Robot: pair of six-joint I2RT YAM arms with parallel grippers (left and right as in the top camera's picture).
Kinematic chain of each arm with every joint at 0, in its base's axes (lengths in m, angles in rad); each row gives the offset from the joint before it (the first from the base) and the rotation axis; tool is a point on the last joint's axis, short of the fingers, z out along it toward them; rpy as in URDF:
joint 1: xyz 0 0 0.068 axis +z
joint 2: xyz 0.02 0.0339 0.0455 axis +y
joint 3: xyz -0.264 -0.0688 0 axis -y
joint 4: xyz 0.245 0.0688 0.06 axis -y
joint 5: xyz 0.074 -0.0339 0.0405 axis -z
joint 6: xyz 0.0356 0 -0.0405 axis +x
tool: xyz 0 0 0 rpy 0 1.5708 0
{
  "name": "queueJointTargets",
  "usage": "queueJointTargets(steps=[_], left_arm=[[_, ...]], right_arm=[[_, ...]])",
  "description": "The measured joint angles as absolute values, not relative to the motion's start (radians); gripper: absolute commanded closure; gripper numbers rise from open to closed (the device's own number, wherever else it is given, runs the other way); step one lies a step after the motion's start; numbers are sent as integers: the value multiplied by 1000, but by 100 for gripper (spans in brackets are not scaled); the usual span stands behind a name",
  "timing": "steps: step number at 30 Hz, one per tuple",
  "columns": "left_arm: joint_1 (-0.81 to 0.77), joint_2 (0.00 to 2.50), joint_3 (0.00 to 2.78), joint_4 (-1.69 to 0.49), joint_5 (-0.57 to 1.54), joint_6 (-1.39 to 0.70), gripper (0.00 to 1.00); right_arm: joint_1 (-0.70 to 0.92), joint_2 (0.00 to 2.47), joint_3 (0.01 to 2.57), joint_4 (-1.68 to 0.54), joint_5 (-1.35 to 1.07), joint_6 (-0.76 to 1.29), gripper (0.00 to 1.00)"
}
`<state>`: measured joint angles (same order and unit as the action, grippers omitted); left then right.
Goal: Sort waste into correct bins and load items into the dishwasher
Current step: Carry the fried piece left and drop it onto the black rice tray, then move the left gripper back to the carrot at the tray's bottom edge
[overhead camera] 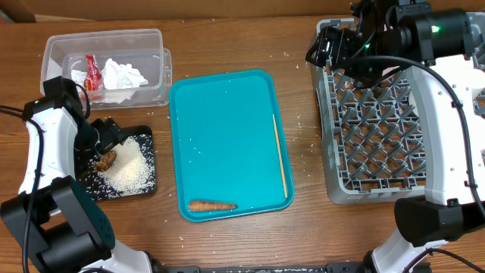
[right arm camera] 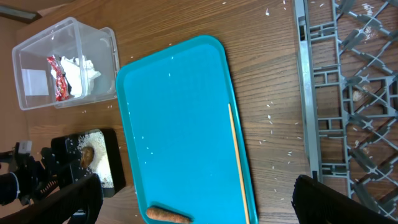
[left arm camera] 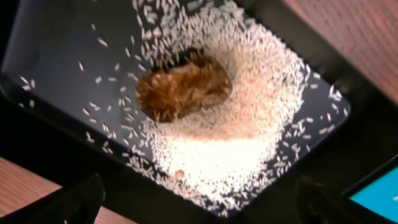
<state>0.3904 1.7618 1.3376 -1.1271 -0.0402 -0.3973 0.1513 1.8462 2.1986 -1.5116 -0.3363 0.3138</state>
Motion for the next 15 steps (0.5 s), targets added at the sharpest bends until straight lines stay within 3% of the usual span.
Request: queueJointTargets(steps=[8,15], left_arm=[[349,1762,1338,-1180,168,-319,8],[142,1762,1338,-1274,302,-206,9]], right_arm=[[151,1846,2199,-1512,-337,314,0],[151,1846,2199,-1512,-337,314,0]])
